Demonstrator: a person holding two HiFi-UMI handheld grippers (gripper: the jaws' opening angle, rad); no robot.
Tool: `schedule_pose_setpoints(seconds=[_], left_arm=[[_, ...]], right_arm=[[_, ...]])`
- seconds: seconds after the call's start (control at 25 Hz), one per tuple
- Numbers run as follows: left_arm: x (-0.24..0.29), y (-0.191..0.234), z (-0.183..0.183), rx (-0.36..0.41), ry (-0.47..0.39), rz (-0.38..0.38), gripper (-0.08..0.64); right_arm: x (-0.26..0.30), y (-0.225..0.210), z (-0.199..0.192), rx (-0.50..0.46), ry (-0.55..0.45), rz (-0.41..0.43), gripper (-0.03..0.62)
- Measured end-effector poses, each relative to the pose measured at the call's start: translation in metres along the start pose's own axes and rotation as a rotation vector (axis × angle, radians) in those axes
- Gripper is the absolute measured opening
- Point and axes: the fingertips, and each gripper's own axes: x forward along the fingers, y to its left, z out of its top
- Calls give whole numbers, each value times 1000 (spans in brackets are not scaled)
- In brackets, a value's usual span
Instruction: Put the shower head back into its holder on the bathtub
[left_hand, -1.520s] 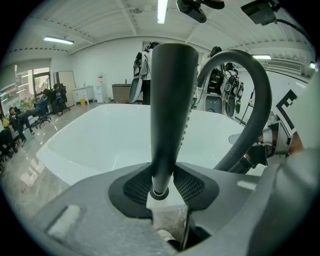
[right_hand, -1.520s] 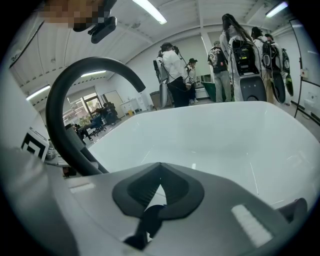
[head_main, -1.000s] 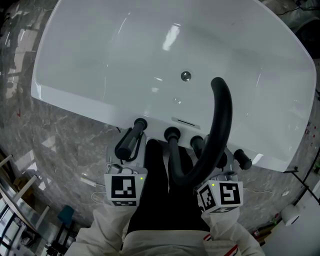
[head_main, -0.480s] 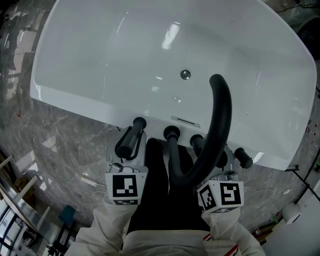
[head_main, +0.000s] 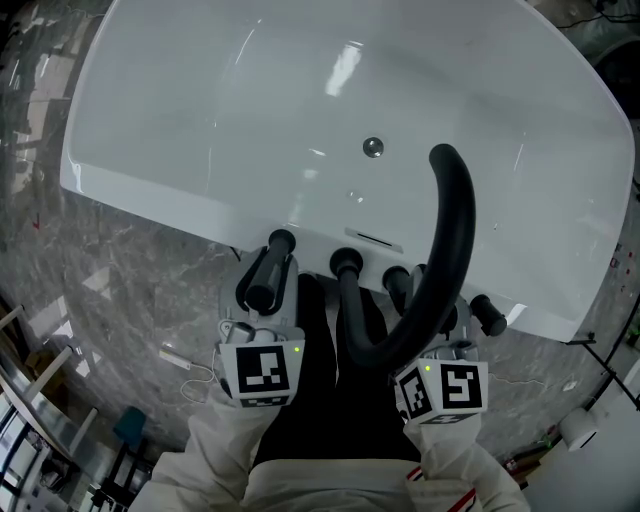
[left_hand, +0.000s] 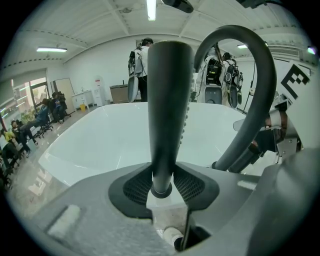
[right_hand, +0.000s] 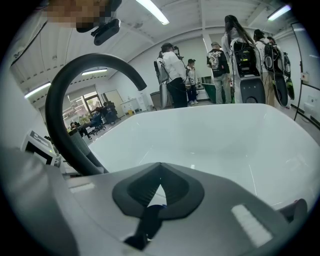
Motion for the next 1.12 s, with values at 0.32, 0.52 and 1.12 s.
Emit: schedule_pose_setpoints(seconds=[0.32, 0.52, 1.12], left_arm=[[0, 2, 1, -3, -6, -6, 144], [-1, 0, 0, 35, 19, 14, 144], [-5, 3, -5, 50, 39, 24, 163]], right_arm=[[0, 2, 1, -3, -9, -2, 6], [-5, 0, 2, 2, -11, -6, 6], [-16, 6, -2, 6, -19, 2, 6]])
